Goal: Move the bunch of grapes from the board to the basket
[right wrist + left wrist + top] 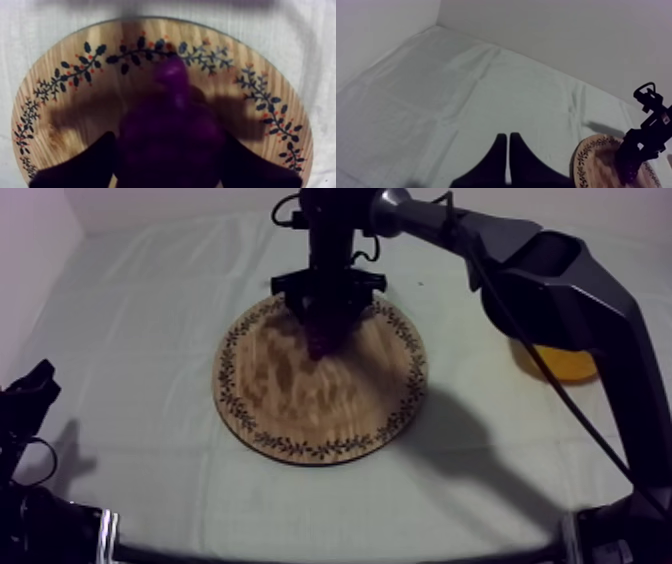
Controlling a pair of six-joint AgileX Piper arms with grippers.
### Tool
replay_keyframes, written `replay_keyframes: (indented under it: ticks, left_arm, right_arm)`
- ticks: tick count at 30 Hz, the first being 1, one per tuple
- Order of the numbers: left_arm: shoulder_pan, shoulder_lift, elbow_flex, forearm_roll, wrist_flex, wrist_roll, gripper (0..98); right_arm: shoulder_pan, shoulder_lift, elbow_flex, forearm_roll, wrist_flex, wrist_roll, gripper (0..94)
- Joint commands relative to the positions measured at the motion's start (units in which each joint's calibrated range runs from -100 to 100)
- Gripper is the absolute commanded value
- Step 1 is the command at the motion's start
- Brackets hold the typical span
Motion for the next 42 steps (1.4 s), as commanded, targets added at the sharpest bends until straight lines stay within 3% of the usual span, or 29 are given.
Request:
replay_keyframes:
  ticks: [1,7,25,42]
  left_arm:
    - [0.02,0.01,-0.04,-0.02,0.00,-0.02,0.0]
    - [0.02,0.01,-0.04,-0.02,0.00,-0.02,0.0]
    - [0.02,0.01,-0.04,-0.02,0.00,-0.02,0.0]
    - [0.02,0.01,-0.04,-0.02,0.00,-0.02,0.0]
  right_arm:
    - [0.02,-0.30,0.04,-0.02,-0.05,0.47,43.0]
    - [-0.09,-2.94,0.96,-0.20,-0.09,1.27,35.5]
    - [1.80,-17.52,8.75,1.24,0.12,4.97,36.3]
    - [9.82,-34.90,22.52,3.38,0.06,12.92,36.5]
